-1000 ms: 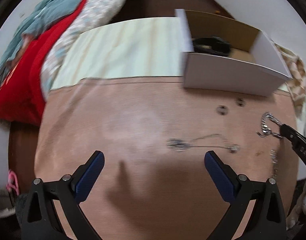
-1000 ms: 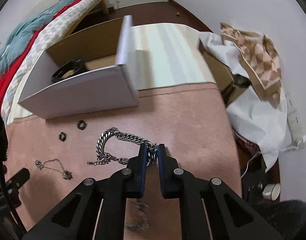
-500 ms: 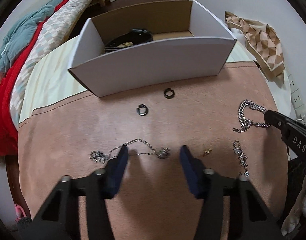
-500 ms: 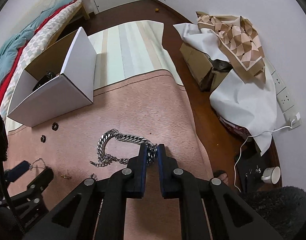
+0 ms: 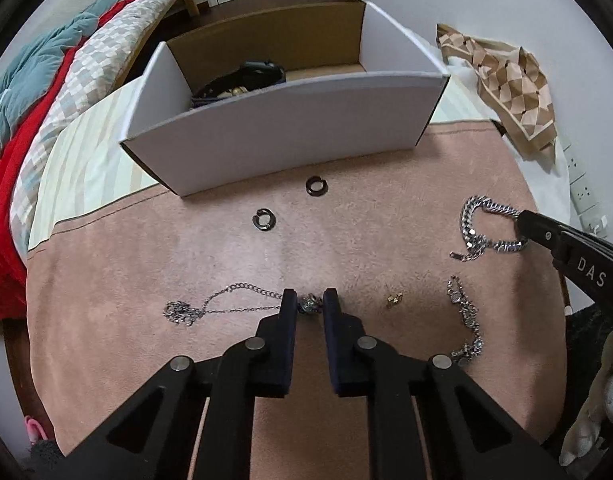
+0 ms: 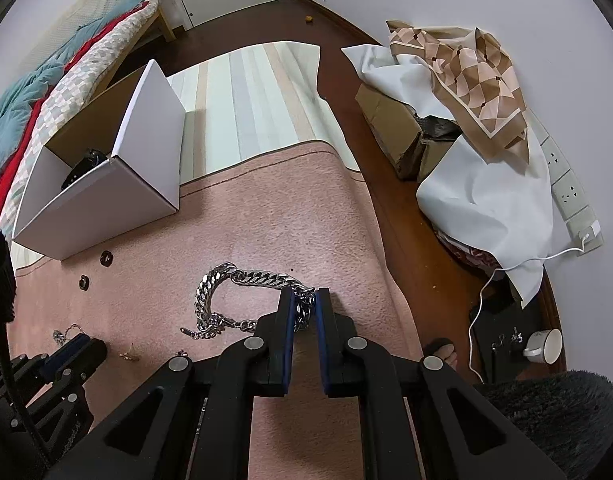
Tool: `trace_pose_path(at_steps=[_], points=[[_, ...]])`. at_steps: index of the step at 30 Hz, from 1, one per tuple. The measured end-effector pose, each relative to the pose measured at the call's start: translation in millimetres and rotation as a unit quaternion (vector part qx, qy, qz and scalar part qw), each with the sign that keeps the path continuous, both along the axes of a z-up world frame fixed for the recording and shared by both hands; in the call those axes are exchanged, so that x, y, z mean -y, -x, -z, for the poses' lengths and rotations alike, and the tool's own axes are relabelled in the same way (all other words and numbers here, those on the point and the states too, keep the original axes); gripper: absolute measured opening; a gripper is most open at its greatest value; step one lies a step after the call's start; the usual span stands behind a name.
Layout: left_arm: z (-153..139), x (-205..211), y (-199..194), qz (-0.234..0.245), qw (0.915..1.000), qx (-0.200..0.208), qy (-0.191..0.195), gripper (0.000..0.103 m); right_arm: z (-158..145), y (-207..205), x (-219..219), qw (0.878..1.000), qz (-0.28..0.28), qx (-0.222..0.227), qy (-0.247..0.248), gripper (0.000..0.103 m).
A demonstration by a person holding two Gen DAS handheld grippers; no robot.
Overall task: Organize jewelry
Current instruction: 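Lift both held pieces into the white box and open both grippers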
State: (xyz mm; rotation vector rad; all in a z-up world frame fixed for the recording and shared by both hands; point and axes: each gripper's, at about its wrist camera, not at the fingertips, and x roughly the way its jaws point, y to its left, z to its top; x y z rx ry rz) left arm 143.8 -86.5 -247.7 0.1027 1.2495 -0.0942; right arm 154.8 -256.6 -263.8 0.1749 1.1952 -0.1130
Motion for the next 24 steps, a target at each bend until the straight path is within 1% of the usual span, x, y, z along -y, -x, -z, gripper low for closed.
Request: trace_pose_path(at_steps=[2,6,8,17,22,24], points=[[-7.9,-2.6,1.1,-0.003,1.0000,0.007,0.005,0.010,-4.3,0.2,-0.2,1.000,-0.001,0.004,-0.005,0.010],[-33.2,-13.1,2.7,-0.008,0.9993,0.024,0.027,0.010,-18.1,1.2,-5.1,1.000,-0.010,0.016,-0.017,0.010],[-48.8,-20.3,2.7,-0.011,0.9987,0.035,0.037,0.010,-30.8,1.6,-9.7,0.999,-0.019,0.025,-0.025,0.010],[-97.9,-41.7,2.3,-0.028,0.9950,0.060,0.074,0.010,-85.6,5.4,-29.5,0.995,-0.049,0.066,-0.058,0.010],[-138.2,-47.8,-5.3,-0.027,0.9909,0.084,0.101,0.010,-116.5,3.8,-37.8,0.991,-0.064,0.090,-0.072,0.010],[-158.5,-50.4,-11.3,-0.022,0.9887,0.099,0.110,0.010,-133.6,-1.2,-41.2,0.989,-0.072,0.102,-0.082,0.010]])
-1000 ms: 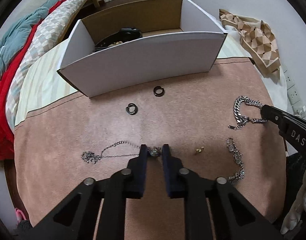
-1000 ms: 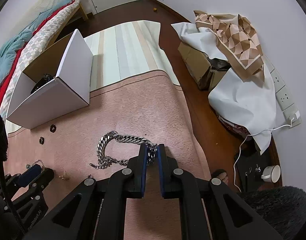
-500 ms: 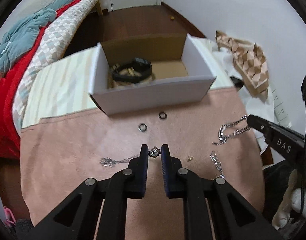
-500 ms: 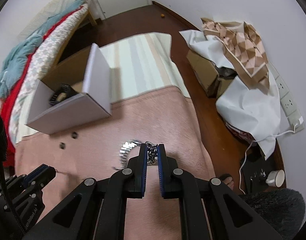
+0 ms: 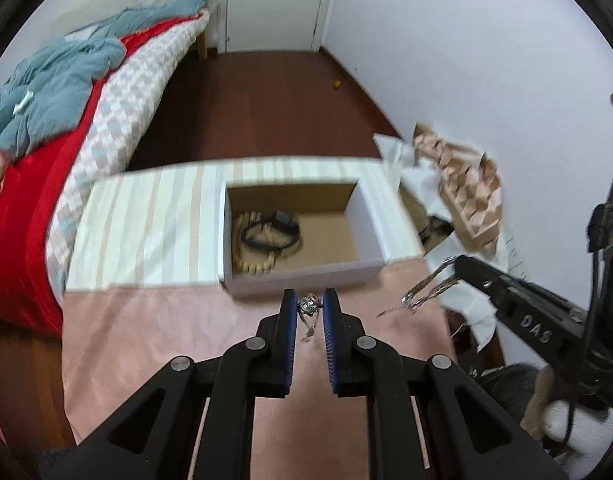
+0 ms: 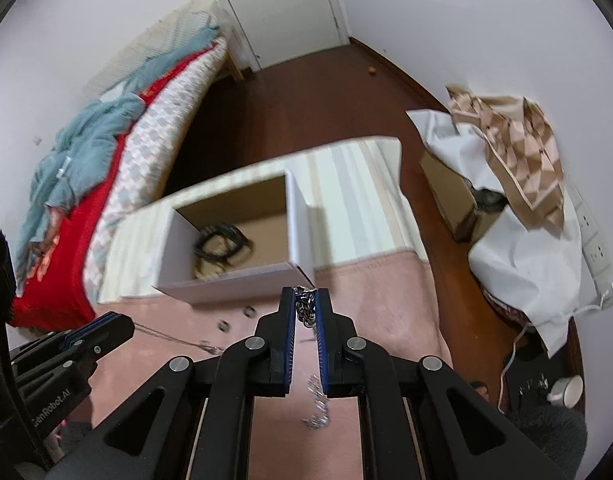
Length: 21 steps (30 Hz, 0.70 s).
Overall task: Organize jewelry
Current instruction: 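Lift both held pieces into the white box and open both grippers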
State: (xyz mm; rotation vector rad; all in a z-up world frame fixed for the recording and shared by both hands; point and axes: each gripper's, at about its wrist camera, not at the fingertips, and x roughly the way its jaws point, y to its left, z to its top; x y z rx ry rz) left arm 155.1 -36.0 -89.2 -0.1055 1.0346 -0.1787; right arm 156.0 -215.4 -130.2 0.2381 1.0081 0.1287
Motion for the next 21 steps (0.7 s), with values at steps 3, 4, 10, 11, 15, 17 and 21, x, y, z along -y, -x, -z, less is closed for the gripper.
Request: trace_pose_path(at_steps=[3,4,10,11,15,17,21], points=[[-24.7,-3.0,-13.8,0.002,0.9998,0.021,0.002,0.010,-21.3,-9.5,-5.6,1.000,-0.012,0.016,-0.011,0.010],[-31.1,-4.3,-18.7,0.003,0.9996,0.026,0.002,0.010,-29.2,-14.7,-8.1,1.000,-0.018,0.023,-0.012,0.010],[-50.0,-10.7,-56.8,0.009,0.9991,0.040,-0.010,0.010,-58.9,-52.9,-31.7,0.998,-0.052,0.046,-0.003,0.010],[-48.9,-12.0,-65.5,0.009,0.9992,0.037,-0.010,0.010,-58.8,-59.6,-34.3,0.998,-0.054,0.043,-0.003,0.010],[-34.1,-16.6,-90.6,0.010,0.9999,0.009,0.000,0.010,-44.1,-93.4,-43.1,0.998,-0.065,0.011,-0.014,0.010],[-23.6,-17.6,-99.1,0.011,0.9999,-0.007,0.008,0.010,-31.7,-106.6,-44.5,0.997,-0.067,-0.009,-0.021,0.010],[-0.9,-16.1,-109.4,0.012,0.9982,-0.047,0.036,0.010,-3.2,-126.7,-48.7,0.995,-0.081,-0.048,-0.028,0.010]])
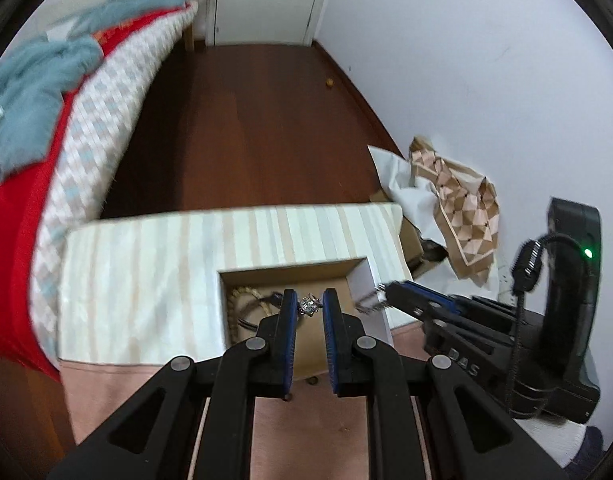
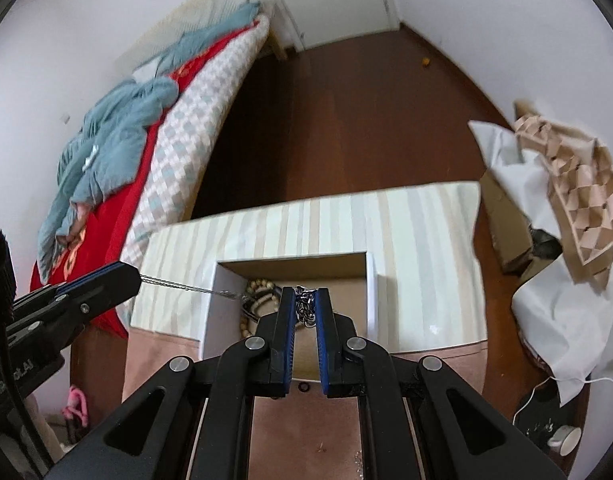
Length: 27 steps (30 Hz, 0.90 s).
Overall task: Organize jewelry
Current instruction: 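Lift both held pieces into the white box and open both grippers, then withdraw both tools from the box back over the table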
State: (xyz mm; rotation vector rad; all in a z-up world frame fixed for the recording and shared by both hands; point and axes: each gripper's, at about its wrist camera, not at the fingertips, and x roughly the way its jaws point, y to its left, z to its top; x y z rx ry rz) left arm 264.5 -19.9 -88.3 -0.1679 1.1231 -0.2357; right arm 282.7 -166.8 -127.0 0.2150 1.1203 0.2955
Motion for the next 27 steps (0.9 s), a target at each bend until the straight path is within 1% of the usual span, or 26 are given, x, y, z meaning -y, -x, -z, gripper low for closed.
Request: trace_pose_path(at_steps=[2,6,9,12,13,14,15,16,17,18,19,20,21,22,23,24,25,26,27], points=[[9.8,2.7,-2.1,0.000,0.9997,-0.017,0.017,0.010,14.1,-9.1,-2.0,1.000,-0.008,-0.016,0.003,0.010],[25.4,8.2,-3.2,0.003,0.9983,-0.044,0.039,0.011,28.4,-24.2,-3.1,0.999,-0.017,-0.030,0.014,0.010],[31.1,6.9,-6.8,-0.015,0.9974,-0.064,0.031,0.012,36.7,-35.0,-3.0,0.998,-0.026,-0.053,0.012,0.011],[31.5,0.4,-7.2,-0.029,0.9972,-0.064,0.024,0.013,46.1,-43.6,-1.8,0.996,-0.030,-0.086,0.001,0.012],[31.5,-1.9,-6.3,-0.034,0.9975,-0.060,0.014,0.019,46.6,-44.4,-0.1,0.995,-0.028,-0.091,-0.001,0.014],[30.6,-4.1,-6.1,-0.039,0.9977,-0.056,0.003,0.024,46.3,-44.6,1.4,0.995,-0.026,-0.093,-0.002,0.021],[29.1,-6.6,-5.5,-0.044,0.9978,-0.049,-0.010,0.043,45.0,-44.3,3.6,0.995,-0.023,-0.092,-0.003,0.028],[29.0,-8.9,-4.1,-0.053,0.9974,-0.043,-0.024,0.067,43.0,-42.7,6.2,0.996,-0.020,-0.090,-0.002,0.030],[27.5,-11.8,-2.2,-0.060,0.9969,-0.034,-0.036,0.072,40.9,-41.9,7.5,0.996,-0.019,-0.088,0.000,0.034],[25.0,-14.7,2.2,-0.068,0.9963,-0.019,-0.049,0.073,38.8,-40.2,8.5,0.996,-0.017,-0.087,0.002,0.037],[24.9,-16.0,4.8,-0.073,0.9954,-0.013,-0.061,0.074,36.6,-38.1,10.2,0.996,-0.015,-0.085,0.008,0.038],[26.1,-17.4,6.4,-0.078,0.9940,-0.010,-0.076,0.075,33.0,-34.0,11.7,0.997,-0.012,-0.078,0.022,0.039],[27.9,-18.8,10.8,-0.086,0.9918,-0.006,-0.094,0.079,30.5,-30.7,12.9,0.997,-0.010,-0.072,0.034,0.042],[30.2,-20.9,13.2,-0.090,0.9907,-0.004,-0.102,0.083,28.5,-26.3,13.3,0.996,-0.005,-0.065,0.055,0.045],[32.5,-24.4,15.7,-0.094,0.9895,-0.004,-0.109,0.086,27.0,-22.3,13.2,0.996,-0.001,-0.057,0.070,0.051],[36.6,-25.3,20.6,-0.099,0.9877,-0.005,-0.121,0.094,26.7,-16.6,12.5,0.995,0.001,-0.050,0.086,0.057],[39.8,-25.6,23.9,-0.100,0.9867,-0.006,-0.128,0.100,28.1,-10.9,11.4,0.993,0.006,-0.047,0.107,0.062],[43.5,-25.4,27.7,-0.102,0.9850,-0.007,-0.139,0.101,29.3,-7.2,11.4,0.992,0.008,-0.045,0.119,0.065],[46.6,-25.2,30.9,-0.104,0.9829,-0.008,-0.152,0.101,30.7,-2.5,11.8,0.991,0.010,-0.042,0.129,0.073]])
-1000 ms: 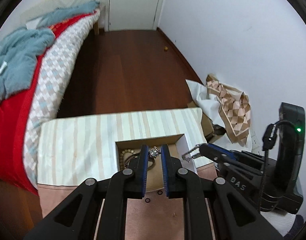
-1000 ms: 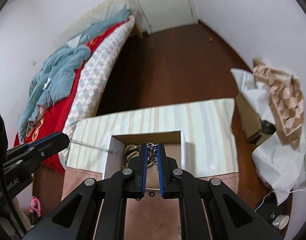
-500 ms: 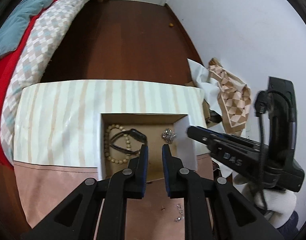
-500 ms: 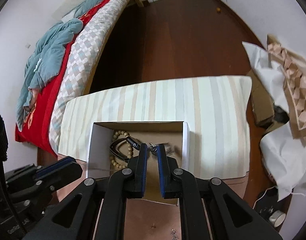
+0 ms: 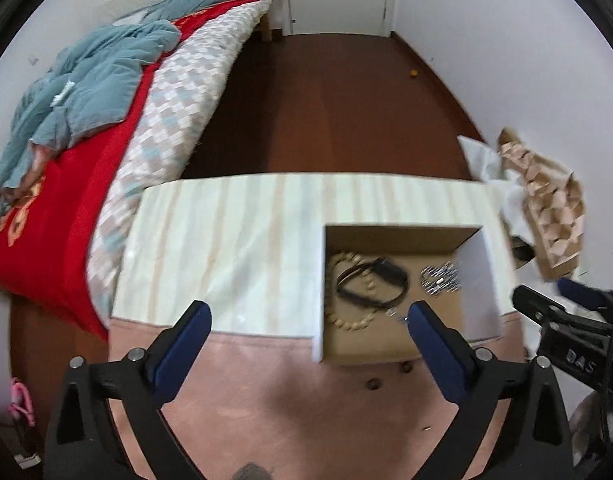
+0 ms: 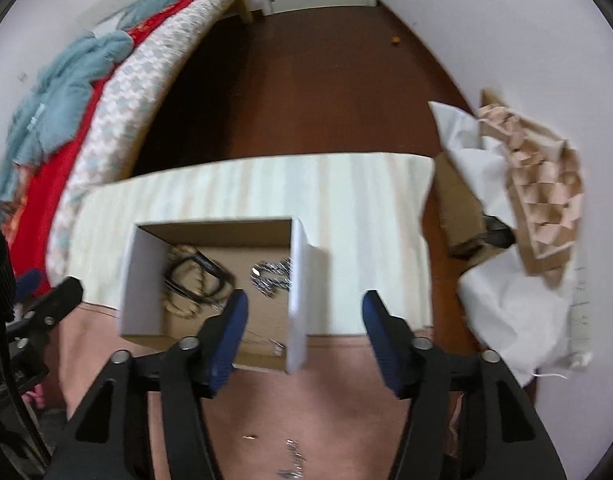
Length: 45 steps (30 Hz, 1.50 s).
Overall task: Organize jewelry
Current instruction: 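Withdraw both tools from the box back over the table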
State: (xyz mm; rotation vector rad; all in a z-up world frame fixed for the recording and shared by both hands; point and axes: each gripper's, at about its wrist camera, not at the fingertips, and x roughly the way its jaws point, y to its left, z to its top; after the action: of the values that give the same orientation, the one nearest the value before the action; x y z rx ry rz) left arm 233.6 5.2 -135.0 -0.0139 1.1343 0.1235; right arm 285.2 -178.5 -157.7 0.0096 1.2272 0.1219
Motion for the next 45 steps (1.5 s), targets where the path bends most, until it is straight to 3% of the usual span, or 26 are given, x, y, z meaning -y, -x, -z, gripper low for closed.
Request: trace_pose_path(at_steps=[1,3,6,12,31,45], points=[[2.1,0.2,3.5,0.000,1.0000,0.000,-0.007,0.102,3.3,6.9,-1.7,1.000,0.003,0.001,0.015,0.086],[5.1,0.8,9.8,0.000,0.9999,0.003,-0.013,0.102,8.3,15.4,-2.7,0.999,0.013,0.002,0.034,0.100],[3.4,-0.1,18.3,-0.004,0.9998,0.009,-0.018,0.102,13.7,30.4,-7.9,0.998,0.017,0.013,0.063,0.100],[-14.9,-3.8,35.6,-0.010,0.9993,0.031,-0.019,0.102,5.5,49.5,-14.4,0.997,0.024,0.031,0.064,0.100],[-93.5,-1.9,127.7,-0.004,0.9930,0.117,-0.020,0.102,-101.2,148.1,-22.1,0.988,0.014,0.143,0.058,0.100],[-119.1,-7.4,170.0,-0.029,0.9858,0.161,-0.035,0.102,-136.0,205.3,-24.0,0.984,0.014,0.174,0.041,0.100]])
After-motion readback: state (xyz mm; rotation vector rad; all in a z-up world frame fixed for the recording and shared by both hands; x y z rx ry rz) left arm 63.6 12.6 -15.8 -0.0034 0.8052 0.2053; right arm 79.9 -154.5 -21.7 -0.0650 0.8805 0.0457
